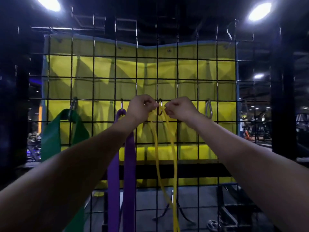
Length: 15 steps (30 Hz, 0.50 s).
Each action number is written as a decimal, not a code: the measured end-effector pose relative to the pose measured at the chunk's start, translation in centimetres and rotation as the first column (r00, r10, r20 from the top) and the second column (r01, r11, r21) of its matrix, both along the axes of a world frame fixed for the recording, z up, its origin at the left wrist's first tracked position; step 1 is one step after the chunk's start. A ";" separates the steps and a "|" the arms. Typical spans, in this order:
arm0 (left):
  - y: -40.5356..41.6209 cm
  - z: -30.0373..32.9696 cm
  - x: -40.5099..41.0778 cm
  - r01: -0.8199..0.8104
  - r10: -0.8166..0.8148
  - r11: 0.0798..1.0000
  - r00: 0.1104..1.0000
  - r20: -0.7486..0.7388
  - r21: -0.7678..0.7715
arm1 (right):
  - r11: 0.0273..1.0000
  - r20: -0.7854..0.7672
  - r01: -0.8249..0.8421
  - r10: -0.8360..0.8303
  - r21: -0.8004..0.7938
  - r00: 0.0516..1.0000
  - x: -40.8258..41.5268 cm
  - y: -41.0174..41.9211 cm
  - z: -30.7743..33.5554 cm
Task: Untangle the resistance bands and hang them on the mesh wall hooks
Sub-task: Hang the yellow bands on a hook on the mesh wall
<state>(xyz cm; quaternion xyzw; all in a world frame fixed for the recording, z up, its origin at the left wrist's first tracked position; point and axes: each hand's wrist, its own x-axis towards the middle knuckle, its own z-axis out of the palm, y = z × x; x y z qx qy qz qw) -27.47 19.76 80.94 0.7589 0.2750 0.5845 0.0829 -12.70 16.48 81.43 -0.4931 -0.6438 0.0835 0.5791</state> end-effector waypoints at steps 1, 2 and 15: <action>0.1 0.1 0.0 -0.007 0.007 1.000 1.000 0.001 0.004 | 1.000 0.011 0.020 -0.020 -0.004 1.000 -0.3 0.5 0.2; 0.3 0.3 0.0 -0.009 0.009 1.000 1.000 0.009 0.002 | 0.999 0.002 0.034 -0.034 -0.012 0.999 -0.6 0.9 0.4; 0.3 1.0 -0.2 0.034 -0.034 0.999 0.999 -0.034 -0.001 | 0.989 -0.051 0.119 -0.124 -0.088 0.991 -2.2 0.6 1.9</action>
